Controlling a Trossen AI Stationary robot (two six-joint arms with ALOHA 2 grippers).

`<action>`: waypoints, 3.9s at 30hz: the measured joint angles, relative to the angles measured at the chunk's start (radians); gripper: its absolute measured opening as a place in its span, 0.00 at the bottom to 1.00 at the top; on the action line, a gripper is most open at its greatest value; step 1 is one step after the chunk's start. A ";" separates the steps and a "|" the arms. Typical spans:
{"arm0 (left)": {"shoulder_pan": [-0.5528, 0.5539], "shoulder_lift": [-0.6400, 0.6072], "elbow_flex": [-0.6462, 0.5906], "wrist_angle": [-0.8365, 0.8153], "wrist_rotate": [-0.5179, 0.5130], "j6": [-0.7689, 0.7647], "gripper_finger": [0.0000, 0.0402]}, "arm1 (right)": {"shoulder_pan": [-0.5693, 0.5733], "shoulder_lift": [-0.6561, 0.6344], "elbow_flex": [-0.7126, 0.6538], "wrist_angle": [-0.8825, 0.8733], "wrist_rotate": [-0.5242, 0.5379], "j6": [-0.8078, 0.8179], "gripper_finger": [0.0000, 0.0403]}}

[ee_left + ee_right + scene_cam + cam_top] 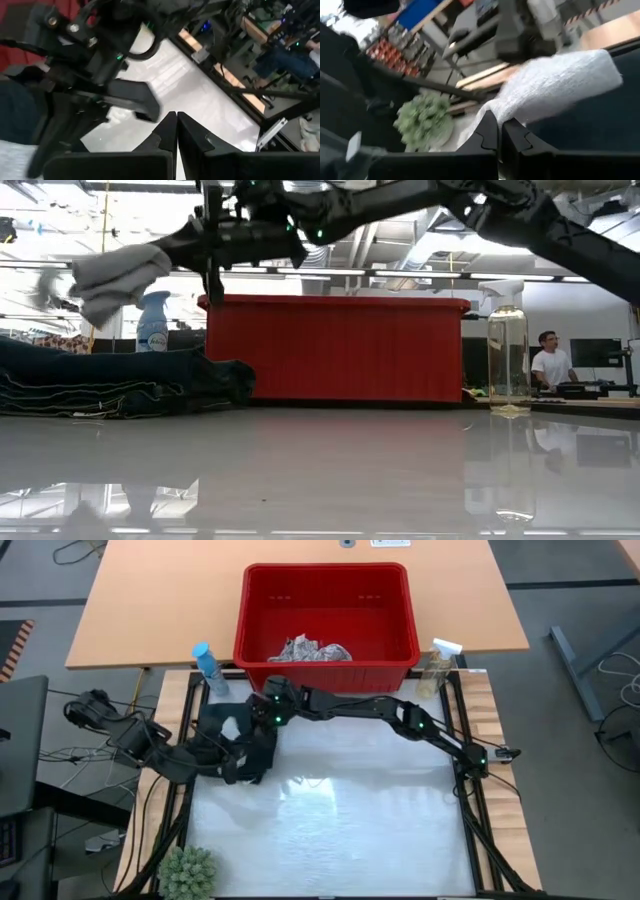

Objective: Fold Laundry from Bin
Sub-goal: Stack the gray shorts on top of the blue jeans

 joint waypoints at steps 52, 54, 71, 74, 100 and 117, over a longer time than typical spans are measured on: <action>0.000 -0.011 0.000 -0.053 -0.106 0.002 0.00 | -0.001 0.366 0.025 0.711 0.241 0.695 0.06; -0.001 -0.011 0.000 -0.061 -0.105 0.002 0.00 | -0.004 0.363 0.027 0.707 0.234 0.694 0.06; 0.000 -0.011 0.000 -0.078 -0.108 0.014 0.00 | -0.077 0.286 0.027 0.792 0.049 0.582 0.06; 0.000 -0.003 0.000 -0.079 -0.109 0.013 0.00 | -0.076 0.286 0.026 0.528 -0.007 0.581 0.06; 0.002 0.164 -0.007 -0.089 -0.111 -0.139 0.00 | -0.129 0.135 0.027 -0.275 0.041 0.107 0.08; 0.021 0.164 -0.007 -0.091 -0.127 -0.150 0.00 | -0.113 0.047 0.027 -0.598 0.458 -0.501 0.14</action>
